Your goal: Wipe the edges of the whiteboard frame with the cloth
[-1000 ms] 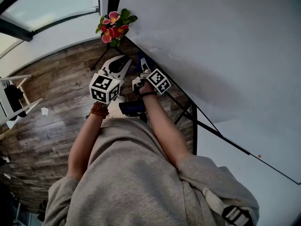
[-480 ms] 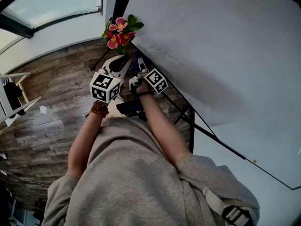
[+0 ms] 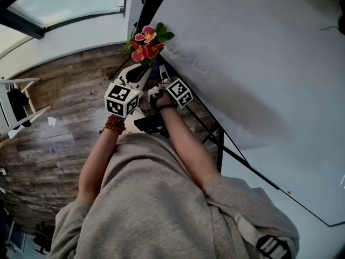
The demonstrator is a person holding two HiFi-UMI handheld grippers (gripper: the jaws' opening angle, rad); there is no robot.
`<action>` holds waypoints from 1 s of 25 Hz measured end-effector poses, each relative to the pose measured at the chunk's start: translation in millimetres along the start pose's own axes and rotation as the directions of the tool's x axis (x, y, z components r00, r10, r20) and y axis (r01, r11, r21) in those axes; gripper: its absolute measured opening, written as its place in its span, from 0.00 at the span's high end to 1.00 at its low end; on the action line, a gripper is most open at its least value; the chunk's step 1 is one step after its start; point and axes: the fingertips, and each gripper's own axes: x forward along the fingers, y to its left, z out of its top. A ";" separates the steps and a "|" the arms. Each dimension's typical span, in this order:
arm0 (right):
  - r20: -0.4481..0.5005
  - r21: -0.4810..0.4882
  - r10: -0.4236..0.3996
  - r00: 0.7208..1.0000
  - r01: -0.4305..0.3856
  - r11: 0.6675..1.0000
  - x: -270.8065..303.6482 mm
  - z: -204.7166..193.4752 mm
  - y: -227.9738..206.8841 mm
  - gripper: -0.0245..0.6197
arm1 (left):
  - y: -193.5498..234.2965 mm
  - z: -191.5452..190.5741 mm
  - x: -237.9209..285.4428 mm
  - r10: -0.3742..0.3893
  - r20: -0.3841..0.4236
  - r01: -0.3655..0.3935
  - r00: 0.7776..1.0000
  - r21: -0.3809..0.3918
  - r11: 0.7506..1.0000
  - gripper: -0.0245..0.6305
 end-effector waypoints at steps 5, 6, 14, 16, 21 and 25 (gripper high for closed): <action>-0.011 0.002 0.006 1.000 -0.006 1.000 7.2 -3.6 2.9 0.74 | 10.1 -0.6 -0.5 0.014 -0.005 -0.014 1.000 -0.013 1.000 0.86; -0.015 0.000 0.009 1.000 -0.009 1.000 9.2 -4.3 3.9 0.74 | 11.7 -0.5 -0.4 0.016 -0.006 -0.016 1.000 -0.015 1.000 0.86; -0.039 -0.025 0.036 0.999 -0.037 0.999 24.1 -12.2 17.4 0.74 | 26.7 2.5 -6.8 0.035 -0.008 -0.035 0.999 -0.027 0.999 0.86; -0.043 -0.030 0.038 0.998 -0.040 0.999 28.8 -13.9 18.6 0.74 | 32.0 2.5 -6.5 0.039 -0.010 -0.039 0.999 -0.028 0.999 0.86; -0.053 -0.022 0.045 0.998 -0.046 0.999 41.0 -20.3 24.1 0.74 | 43.0 5.5 -5.8 0.044 -0.017 -0.044 0.999 -0.025 0.999 0.86; -0.060 -0.025 0.051 0.997 -0.052 0.998 50.2 -23.0 31.7 0.74 | 52.7 9.2 -9.0 0.058 -0.020 -0.058 0.998 -0.025 0.998 0.86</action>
